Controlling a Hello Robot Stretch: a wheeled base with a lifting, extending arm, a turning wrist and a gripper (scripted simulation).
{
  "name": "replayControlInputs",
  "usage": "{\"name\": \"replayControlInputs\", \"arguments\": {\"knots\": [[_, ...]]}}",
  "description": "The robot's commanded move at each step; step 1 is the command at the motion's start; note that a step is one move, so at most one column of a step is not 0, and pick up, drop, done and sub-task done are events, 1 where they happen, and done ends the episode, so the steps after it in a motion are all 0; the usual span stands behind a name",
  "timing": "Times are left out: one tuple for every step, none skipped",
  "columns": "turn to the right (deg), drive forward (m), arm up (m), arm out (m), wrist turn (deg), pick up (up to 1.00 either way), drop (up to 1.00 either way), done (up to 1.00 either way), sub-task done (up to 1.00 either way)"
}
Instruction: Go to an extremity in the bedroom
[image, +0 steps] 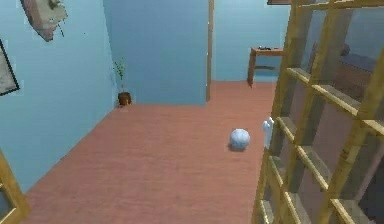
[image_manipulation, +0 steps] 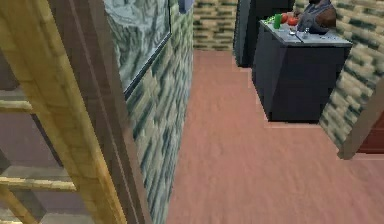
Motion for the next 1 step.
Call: {"name": "replayControlInputs", "arguments": {"knots": [[0.0, 1.00, 0.00, 0.00, 0.0, 0.00, 0.00, 0.00, 0.00]]}}
